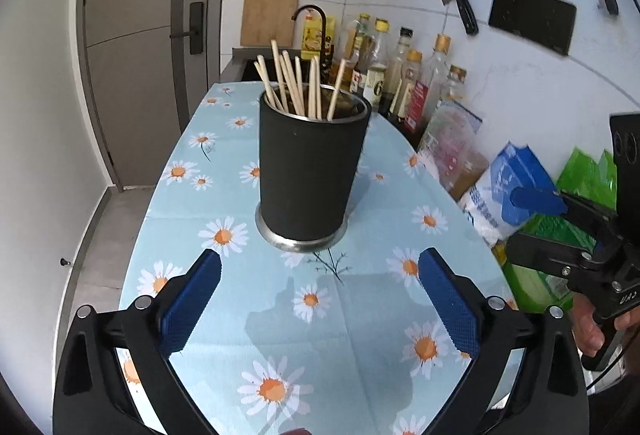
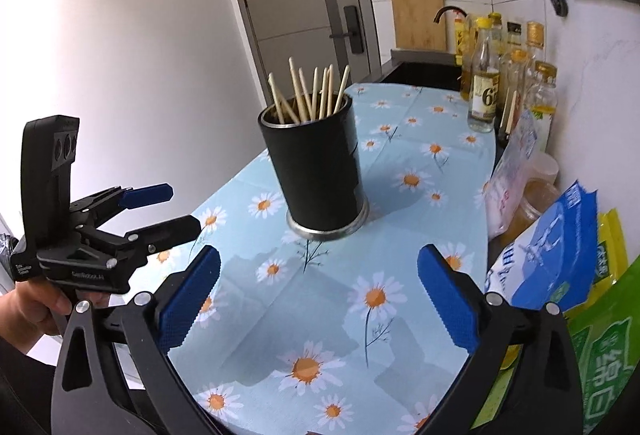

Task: Organize utensils

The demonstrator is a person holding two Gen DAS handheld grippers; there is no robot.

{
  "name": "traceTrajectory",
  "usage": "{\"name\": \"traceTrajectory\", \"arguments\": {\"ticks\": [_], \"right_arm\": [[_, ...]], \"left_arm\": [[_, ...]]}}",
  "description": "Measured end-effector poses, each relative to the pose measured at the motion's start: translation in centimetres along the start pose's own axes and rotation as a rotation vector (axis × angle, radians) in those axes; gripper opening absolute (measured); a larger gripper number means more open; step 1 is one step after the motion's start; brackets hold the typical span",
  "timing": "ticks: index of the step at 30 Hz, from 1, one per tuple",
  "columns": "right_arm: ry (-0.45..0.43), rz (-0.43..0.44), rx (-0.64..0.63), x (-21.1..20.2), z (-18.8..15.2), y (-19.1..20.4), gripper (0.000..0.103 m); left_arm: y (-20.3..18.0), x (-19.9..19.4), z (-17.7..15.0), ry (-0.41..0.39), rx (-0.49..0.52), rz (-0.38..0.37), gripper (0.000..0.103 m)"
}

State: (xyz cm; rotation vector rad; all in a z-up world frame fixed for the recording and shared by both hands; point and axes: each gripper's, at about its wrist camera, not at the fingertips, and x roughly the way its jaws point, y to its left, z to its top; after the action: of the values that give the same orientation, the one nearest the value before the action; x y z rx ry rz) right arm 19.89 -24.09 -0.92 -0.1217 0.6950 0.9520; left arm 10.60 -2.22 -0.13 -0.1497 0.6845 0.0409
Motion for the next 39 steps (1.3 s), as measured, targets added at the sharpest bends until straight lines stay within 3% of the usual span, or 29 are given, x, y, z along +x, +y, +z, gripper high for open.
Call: {"name": "traceTrajectory", "arguments": {"ticks": [17,39], "right_arm": [[0.034,0.022,-0.010,0.3,-1.3,0.8,0.098],[0.043,0.023,0.026,0.6,-1.4,0.1,0.098]], "left_arm": [[0.1,-0.1,-1.3,0.046,-0.020,0.013,0.096],[0.4,0.4,-0.8,0.049,-0.027,0.001,0.096]]}}
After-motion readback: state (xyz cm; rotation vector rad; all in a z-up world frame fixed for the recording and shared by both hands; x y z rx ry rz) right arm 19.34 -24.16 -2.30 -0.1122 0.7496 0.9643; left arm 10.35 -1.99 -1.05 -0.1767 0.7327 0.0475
